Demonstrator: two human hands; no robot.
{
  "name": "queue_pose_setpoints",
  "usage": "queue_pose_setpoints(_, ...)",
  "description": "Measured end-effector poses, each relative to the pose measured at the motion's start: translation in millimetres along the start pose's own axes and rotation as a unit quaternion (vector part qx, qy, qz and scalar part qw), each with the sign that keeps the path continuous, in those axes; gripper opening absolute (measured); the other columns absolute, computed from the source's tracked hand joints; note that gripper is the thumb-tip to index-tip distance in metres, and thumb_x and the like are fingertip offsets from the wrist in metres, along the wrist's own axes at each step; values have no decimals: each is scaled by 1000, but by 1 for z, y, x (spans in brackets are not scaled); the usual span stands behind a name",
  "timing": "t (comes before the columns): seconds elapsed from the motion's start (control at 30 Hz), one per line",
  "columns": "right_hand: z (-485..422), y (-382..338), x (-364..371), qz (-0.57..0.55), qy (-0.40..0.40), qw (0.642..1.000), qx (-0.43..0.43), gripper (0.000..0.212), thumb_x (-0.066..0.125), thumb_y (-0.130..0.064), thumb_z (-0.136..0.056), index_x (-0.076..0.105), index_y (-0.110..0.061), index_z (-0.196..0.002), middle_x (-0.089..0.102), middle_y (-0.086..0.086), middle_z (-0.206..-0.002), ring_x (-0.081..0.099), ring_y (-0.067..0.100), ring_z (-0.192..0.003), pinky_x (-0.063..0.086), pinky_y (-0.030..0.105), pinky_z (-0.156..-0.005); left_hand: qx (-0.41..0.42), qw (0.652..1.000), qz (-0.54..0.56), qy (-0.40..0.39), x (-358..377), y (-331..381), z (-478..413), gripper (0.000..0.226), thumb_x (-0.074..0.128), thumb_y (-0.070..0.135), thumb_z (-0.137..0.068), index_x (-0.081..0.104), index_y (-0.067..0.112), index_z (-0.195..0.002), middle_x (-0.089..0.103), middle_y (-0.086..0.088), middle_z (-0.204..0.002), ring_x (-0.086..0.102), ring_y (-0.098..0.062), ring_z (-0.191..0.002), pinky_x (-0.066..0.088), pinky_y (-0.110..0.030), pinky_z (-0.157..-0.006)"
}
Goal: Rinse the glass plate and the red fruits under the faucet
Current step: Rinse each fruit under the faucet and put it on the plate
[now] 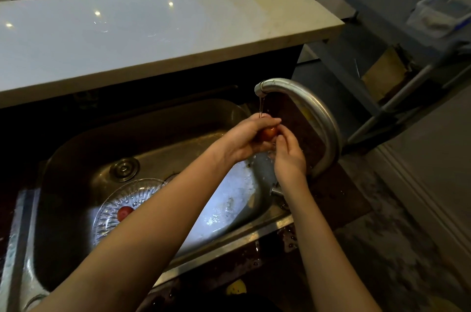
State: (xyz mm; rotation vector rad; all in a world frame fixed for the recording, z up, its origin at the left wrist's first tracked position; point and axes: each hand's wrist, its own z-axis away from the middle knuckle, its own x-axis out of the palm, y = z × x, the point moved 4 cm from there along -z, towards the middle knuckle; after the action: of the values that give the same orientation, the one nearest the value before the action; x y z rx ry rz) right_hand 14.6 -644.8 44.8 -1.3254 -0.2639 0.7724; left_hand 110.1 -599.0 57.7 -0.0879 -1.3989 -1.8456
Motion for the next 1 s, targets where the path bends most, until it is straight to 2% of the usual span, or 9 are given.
queue_pose_setpoints(0.1, 2, -1, 3, 15, -16, 1000, -2, 25, 36, -35, -97, 60, -42, -93, 68, -19, -78, 61, 4, -87, 49, 33, -85, 3, 1000, 1, 31, 0, 0, -1, 19, 48, 24, -91, 41, 7, -96, 56, -9, -57, 47, -9, -34, 32, -14, -31)
queue_pose_setpoints(0.2, 1, 0, 6, -1, -22, 1000, 4, 30, 36, -38, -97, 57, -44, -77, 68, -17, -75, 63, 8, -85, 49, 31, -76, 40, 996, -51, 63, -1, 5, -1, 22, 46, 30, -94, 51, 10, -88, 57, -8, -63, 49, -9, -37, 36, -15, -33)
queue_pose_setpoints(0.3, -5, 1, 10, -30, -32, 999, 25, 26, 35, -38, -97, 57, -39, -84, 69, -2, -98, 67, 19, -93, 53, 41, -86, 72, 990, -108, 63, 0, 9, -1, 3, 61, 15, -86, 59, 18, -86, 59, -4, -82, 57, -9, -56, 47, -19, -50)
queue_pose_setpoints(0.37, -6, -3, 10, -30, -29, 999, 27, 24, 36, -36, -97, 57, -38, -86, 70, 1, -101, 68, 18, -91, 54, 41, -88, 78, 989, -109, 60, -2, 9, -2, 17, 65, 4, -79, 59, 19, -83, 60, -5, -84, 58, -13, -64, 49, -22, -55)
queue_pose_setpoints(0.47, -3, -6, 9, -23, -43, 999, 0, 24, 40, -38, -96, 62, -33, -105, 70, -5, -94, 68, 14, -89, 54, 37, -84, 75, 992, -80, 67, -2, 14, 1, 9, 62, 19, -85, 56, 15, -81, 57, -8, -74, 48, -10, -43, 38, -19, -40)
queue_pose_setpoints(0.53, 5, -6, 10, 8, -59, 998, -17, 25, 40, -39, -95, 59, -32, -110, 68, -7, -99, 64, 15, -96, 52, 36, -85, 80, 988, -98, 92, -7, 17, 1, 21, 55, 32, -90, 56, 13, -81, 57, -7, -70, 49, -11, -43, 36, -18, -37)
queue_pose_setpoints(0.63, 19, -1, 11, 164, -62, 983, -60, 26, 34, -35, -98, 56, -28, -109, 59, -9, -92, 57, 19, -102, 45, 30, -77, 112, 969, -188, 114, -13, 19, 1, 20, 55, 35, -89, 57, 16, -84, 58, -4, -73, 56, -17, -63, 43, -24, -52)
queue_pose_setpoints(0.77, 25, 17, 15, 485, -57, 870, -67, 31, 43, -14, -94, 50, -11, -124, 53, 9, -126, 43, 27, -120, 40, 35, -94, 80, 975, -180, 101, -14, 16, 3, 23, 64, 15, -84, 52, 17, -103, 56, -5, -90, 57, -16, -77, 45, -23, -61)
queue_pose_setpoints(1.0, 35, 31, 19, 500, 8, 865, -34, 30, 43, 1, -91, 55, -5, -118, 55, 13, -123, 53, 29, -114, 46, 35, -91, 62, 975, -193, 95, -42, 12, 24, 33, 67, 4, -80, 51, 13, -107, 55, -14, -102, 62, -26, -86, 55, -36, -74)
